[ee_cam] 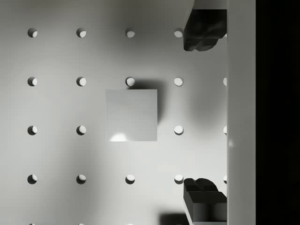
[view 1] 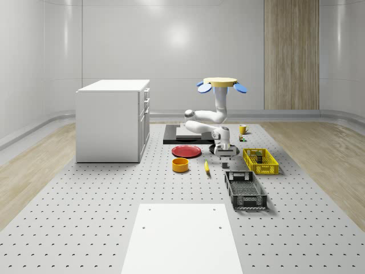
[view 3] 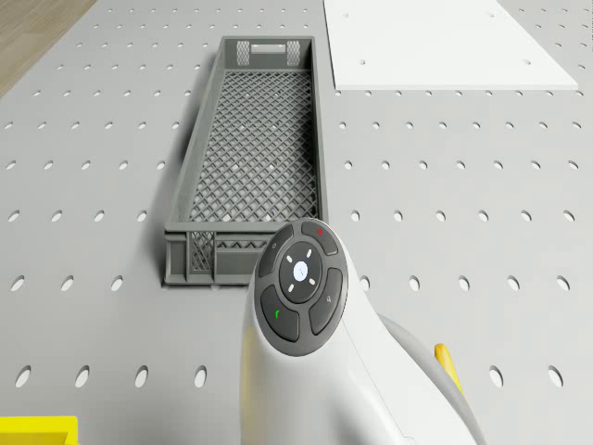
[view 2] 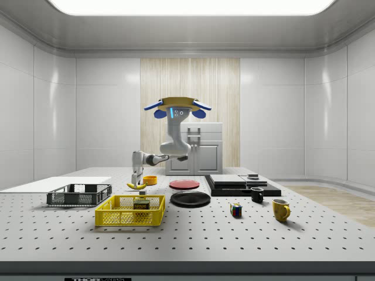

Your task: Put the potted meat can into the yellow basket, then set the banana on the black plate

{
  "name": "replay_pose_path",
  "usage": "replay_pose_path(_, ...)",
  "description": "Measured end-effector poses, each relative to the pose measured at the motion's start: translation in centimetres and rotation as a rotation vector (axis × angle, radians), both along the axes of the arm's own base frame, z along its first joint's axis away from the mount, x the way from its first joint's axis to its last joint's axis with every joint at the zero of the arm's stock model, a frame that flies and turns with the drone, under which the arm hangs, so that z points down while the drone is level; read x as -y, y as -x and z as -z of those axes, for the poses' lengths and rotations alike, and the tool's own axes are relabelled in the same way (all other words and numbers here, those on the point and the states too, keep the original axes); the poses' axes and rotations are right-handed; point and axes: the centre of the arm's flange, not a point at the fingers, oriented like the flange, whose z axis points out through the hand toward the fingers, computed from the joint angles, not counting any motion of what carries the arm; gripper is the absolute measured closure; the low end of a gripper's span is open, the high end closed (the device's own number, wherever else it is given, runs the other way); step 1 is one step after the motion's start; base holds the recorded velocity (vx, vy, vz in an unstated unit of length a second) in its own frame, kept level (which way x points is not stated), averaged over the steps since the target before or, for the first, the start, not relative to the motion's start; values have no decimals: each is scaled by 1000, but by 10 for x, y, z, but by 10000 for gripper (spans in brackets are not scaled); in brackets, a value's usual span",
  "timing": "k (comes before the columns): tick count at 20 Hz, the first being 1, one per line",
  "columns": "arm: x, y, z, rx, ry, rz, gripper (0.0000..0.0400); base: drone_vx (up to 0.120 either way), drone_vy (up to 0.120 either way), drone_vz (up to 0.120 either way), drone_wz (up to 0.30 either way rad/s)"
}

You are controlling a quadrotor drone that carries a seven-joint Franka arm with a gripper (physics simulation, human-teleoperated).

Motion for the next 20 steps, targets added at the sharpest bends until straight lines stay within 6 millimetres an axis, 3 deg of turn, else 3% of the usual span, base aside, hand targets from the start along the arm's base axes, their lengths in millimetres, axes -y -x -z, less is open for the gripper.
replay_pose_path(3,0,0,0,0,0,0,0,0,-120,-93,0)
replay_pose_path(12,0,0,0,0,0,0,0,0,-120,0,0)
replay_pose_path(20,0,0,0,0,0,0,0,105,-120,0,0)
